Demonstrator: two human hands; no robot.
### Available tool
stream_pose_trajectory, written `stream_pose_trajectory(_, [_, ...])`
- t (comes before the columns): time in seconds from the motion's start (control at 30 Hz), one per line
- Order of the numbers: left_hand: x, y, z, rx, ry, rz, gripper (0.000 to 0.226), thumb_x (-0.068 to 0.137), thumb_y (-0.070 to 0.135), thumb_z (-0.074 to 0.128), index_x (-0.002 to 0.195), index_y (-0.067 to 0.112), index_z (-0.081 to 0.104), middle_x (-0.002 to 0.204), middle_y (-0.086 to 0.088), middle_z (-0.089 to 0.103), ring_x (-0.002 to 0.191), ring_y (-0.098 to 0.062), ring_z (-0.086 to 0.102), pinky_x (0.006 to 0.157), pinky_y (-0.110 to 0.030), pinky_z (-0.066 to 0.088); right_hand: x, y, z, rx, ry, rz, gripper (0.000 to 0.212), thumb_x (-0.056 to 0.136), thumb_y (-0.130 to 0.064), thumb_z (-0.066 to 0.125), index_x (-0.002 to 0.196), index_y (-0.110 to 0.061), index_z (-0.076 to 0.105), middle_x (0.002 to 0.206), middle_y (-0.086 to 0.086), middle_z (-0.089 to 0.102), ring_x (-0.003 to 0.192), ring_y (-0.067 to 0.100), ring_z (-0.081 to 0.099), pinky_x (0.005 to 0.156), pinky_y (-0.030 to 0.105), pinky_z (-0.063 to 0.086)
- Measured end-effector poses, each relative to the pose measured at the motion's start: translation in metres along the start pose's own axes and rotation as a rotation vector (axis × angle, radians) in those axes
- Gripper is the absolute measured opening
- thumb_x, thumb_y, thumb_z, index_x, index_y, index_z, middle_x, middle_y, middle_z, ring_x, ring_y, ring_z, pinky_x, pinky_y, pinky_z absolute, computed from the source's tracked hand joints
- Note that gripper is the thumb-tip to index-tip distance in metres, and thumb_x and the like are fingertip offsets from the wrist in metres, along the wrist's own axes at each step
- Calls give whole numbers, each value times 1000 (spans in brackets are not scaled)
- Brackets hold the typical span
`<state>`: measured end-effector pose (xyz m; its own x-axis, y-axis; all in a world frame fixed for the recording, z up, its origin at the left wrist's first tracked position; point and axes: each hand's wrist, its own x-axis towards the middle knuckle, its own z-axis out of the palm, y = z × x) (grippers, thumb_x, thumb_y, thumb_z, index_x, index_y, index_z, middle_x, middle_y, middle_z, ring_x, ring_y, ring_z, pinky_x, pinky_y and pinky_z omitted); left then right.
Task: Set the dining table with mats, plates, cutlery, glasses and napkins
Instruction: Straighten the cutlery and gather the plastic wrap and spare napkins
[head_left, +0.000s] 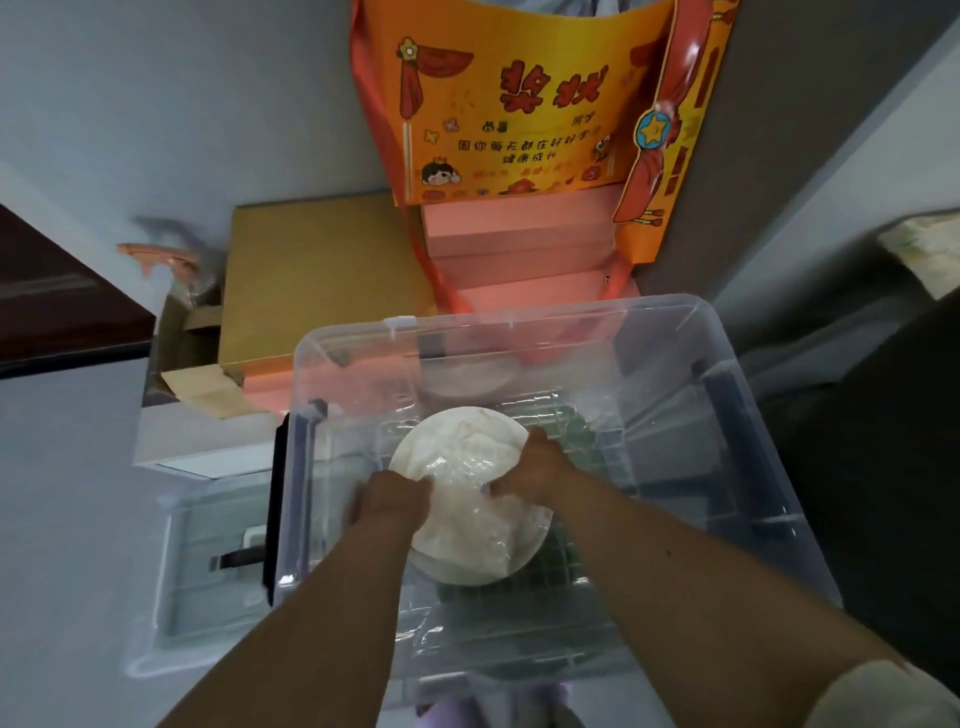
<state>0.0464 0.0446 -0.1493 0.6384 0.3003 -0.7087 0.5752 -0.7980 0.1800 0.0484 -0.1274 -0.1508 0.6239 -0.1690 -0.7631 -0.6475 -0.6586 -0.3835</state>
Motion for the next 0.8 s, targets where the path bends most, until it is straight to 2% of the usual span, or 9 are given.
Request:
stream_pose_trajectory(0.17, [4, 7, 0, 82, -54, 41, 54, 102, 37, 39, 133, -7, 45, 134, -21, 52, 124, -32, 51, 102, -35, 43, 13, -4, 5, -76, 5, -26, 115, 62, -41, 87, 147, -11, 16, 143, 16, 34, 130, 33, 40, 102, 40, 43])
stream_pose_trajectory(0.33, [6, 11, 7, 174, -46, 47, 63, 105, 40, 25, 139, -13, 27, 141, -23, 40, 129, -31, 46, 107, -35, 38, 17, -6, 5, -137, 6, -44, 122, 63, -47, 84, 151, -13, 6, 146, 16, 30, 134, 34, 34, 107, 41, 39])
stream_pose_trajectory(0.47, [8, 13, 11, 171, -82, -2, 67, 104, 40, 27, 138, -17, 17, 142, -24, 38, 130, -33, 45, 105, -35, 39, 18, -5, 8, -123, 12, -39, 125, 61, -48, 85, 151, -17, 5, 148, 15, 28, 135, 35, 33, 107, 43, 38])
stream_pose_trajectory(0.57, [9, 14, 12, 96, -79, -66, 68, 102, 41, 35, 137, -15, 18, 140, -23, 42, 128, -35, 46, 104, -39, 40, 17, -4, 8, -93, 13, -41, 123, 60, -48, 85, 151, -18, 7, 148, 14, 28, 135, 34, 34, 106, 44, 39])
stream_pose_trajectory(0.67, [5, 16, 11, 34, -31, -71, 69, 99, 40, 42, 140, -11, 18, 141, -23, 43, 127, -37, 47, 105, -43, 40, 16, -4, 7, -113, 20, -56, 120, 62, -47, 85, 150, -16, 10, 147, 14, 28, 134, 33, 35, 107, 42, 39])
stream_pose_trajectory(0.8, [-9, 16, 5, 91, 79, -31, 71, 97, 45, 43, 142, -4, 21, 137, -20, 49, 123, -35, 50, 101, -42, 43, 9, -6, 5, -115, 13, -47, 121, 62, -51, 83, 151, -18, 7, 149, 14, 25, 135, 34, 34, 106, 44, 40])
